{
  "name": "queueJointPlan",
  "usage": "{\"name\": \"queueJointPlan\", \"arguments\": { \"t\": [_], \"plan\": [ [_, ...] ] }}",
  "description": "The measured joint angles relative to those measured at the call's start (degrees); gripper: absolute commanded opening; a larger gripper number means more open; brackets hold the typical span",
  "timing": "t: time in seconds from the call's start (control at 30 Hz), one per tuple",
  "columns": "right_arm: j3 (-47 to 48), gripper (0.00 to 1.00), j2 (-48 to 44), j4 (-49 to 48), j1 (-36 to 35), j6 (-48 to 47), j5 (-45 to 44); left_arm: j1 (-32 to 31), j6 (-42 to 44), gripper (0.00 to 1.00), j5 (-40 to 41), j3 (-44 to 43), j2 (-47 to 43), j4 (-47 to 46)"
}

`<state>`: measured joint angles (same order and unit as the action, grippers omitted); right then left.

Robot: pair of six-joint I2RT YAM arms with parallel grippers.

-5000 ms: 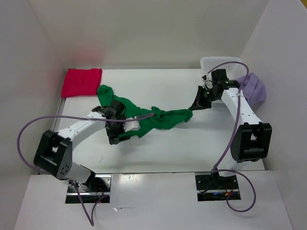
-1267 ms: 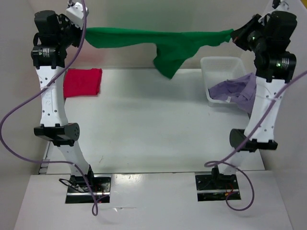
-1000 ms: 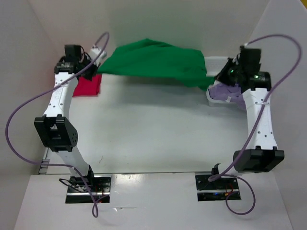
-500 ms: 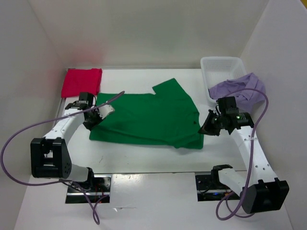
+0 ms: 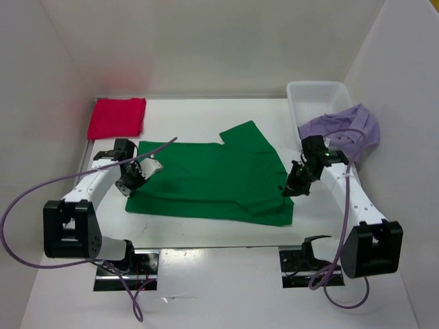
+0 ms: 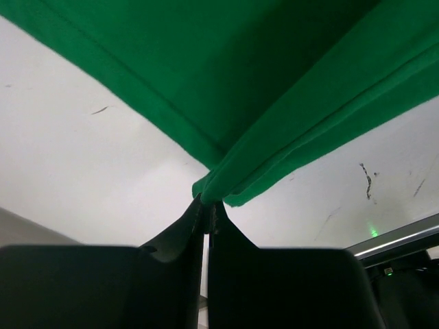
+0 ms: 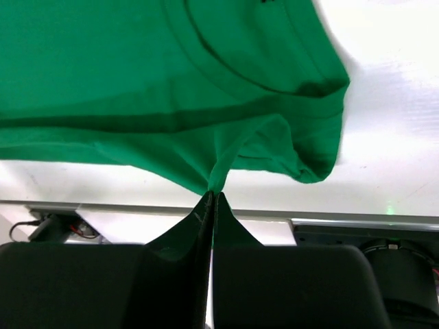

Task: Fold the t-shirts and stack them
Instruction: Fold the flattened tshirt in 1/3 of the way

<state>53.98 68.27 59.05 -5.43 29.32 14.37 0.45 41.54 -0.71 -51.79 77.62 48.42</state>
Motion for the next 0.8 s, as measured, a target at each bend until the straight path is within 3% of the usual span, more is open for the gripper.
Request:
{"name": "queueJointPlan", "arguments": {
  "t": [0.2,0.5,0.7,0.8],
  "plan": [
    [2.58,0.00,9.75,-3.06,-0.07,-1.49,-0.63,0.00,-2.97,0.01,1.14,-0.44,8.11,-0.63],
    [4.22,0.00,20.46,-8.66,0.92,-4.37,-1.03,0.00,-7.58,0.02,2.67,-0.83,10.49,-3.23],
    [6.54,0.00,23.30,-8.92,4.11,-6.19,0.42,0.00,-10.14,0.12,3.26,-1.64,13.79,-4.81],
    [8.98,0.43,25.99,-9.68,4.15,-6.80,0.83,0.00,-10.84,0.29,3.89,-1.90,14.51,-5.44]
  ]
}}
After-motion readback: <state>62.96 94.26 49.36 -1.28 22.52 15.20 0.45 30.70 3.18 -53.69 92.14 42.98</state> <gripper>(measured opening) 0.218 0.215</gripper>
